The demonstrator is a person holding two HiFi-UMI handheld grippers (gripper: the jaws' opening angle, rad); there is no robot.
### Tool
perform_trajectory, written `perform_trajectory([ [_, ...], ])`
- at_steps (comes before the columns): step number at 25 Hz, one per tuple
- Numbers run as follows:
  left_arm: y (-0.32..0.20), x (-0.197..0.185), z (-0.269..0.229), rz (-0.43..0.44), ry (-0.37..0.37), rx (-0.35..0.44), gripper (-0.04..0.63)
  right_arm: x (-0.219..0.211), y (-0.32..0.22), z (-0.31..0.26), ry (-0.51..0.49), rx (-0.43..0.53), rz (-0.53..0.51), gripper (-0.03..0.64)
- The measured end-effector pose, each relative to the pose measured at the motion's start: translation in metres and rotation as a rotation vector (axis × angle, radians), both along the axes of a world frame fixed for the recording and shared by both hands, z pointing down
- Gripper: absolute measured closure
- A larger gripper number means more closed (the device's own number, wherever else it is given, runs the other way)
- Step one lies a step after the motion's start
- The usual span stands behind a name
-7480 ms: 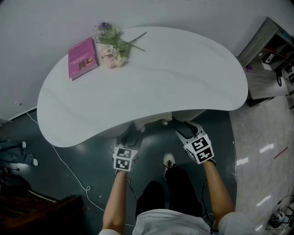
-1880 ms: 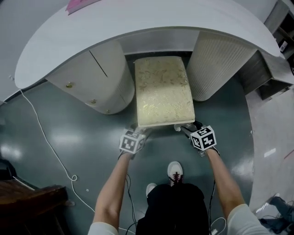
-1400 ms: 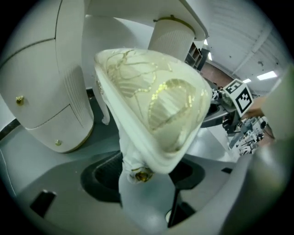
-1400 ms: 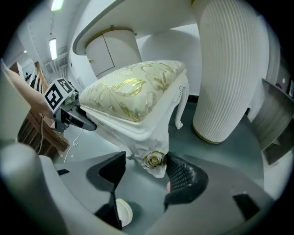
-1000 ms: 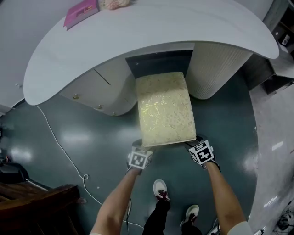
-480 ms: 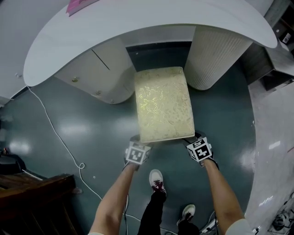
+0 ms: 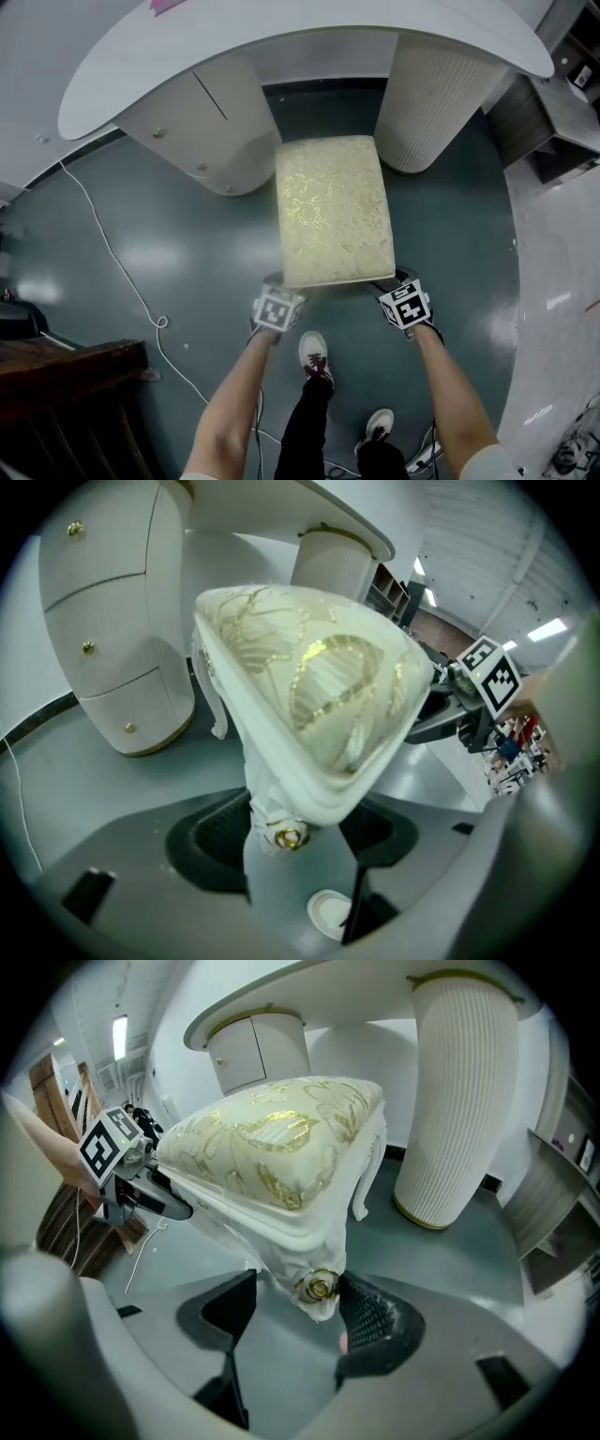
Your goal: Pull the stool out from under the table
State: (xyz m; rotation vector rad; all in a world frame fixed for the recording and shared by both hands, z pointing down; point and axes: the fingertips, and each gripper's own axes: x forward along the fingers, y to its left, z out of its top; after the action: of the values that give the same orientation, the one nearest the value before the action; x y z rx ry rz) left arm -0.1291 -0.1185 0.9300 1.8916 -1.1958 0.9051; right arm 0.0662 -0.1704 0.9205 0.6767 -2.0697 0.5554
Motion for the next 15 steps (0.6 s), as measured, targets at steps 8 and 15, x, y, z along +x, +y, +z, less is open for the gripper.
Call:
perform_trajectory([
  [8,0.054,0.013,-0.007,0.017,-0.042,-0.015,0.313,0.019,0.061,0.001,0.034,-0.042,-0.022,0.345],
  [15,0.087,0.023,-0.006,0.033,-0.039,-0.029,0.313,0.027,0.091,0.003,0.056,-0.076,-0.012,0.342],
])
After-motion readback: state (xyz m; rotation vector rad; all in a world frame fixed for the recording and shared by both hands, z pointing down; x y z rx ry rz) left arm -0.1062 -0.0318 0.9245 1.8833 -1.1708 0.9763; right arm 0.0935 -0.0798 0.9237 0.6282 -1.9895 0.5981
